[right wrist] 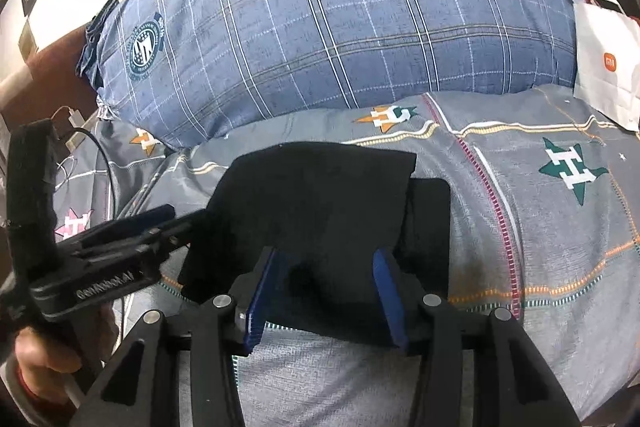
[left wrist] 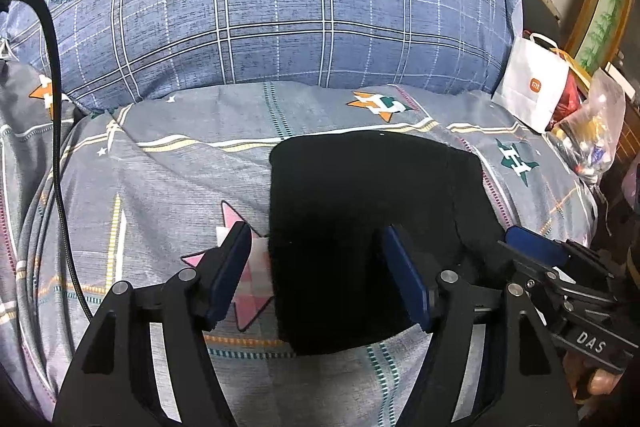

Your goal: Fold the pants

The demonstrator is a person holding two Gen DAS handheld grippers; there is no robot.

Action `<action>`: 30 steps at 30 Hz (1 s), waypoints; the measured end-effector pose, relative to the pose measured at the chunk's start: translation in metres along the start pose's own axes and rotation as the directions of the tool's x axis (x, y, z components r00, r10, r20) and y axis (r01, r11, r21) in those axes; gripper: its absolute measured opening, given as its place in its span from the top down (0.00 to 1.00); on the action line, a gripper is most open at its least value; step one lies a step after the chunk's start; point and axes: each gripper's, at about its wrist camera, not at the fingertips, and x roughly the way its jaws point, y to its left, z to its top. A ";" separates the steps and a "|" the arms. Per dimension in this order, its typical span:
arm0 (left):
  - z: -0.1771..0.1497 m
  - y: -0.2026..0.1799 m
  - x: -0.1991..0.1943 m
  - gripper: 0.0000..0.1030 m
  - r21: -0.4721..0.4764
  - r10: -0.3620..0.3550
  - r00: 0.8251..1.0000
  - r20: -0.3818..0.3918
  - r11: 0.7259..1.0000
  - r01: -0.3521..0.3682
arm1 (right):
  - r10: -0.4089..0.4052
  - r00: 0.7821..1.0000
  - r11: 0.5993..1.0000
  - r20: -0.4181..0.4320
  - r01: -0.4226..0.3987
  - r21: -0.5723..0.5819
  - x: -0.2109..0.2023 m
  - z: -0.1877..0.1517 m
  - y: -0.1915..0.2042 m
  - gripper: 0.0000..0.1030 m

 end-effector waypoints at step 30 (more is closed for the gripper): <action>-0.005 0.000 0.015 0.33 -0.034 -0.034 0.998 -0.053 0.999 0.032 | 0.005 0.999 0.999 0.033 -0.007 0.050 0.008 -0.001 -0.021 0.95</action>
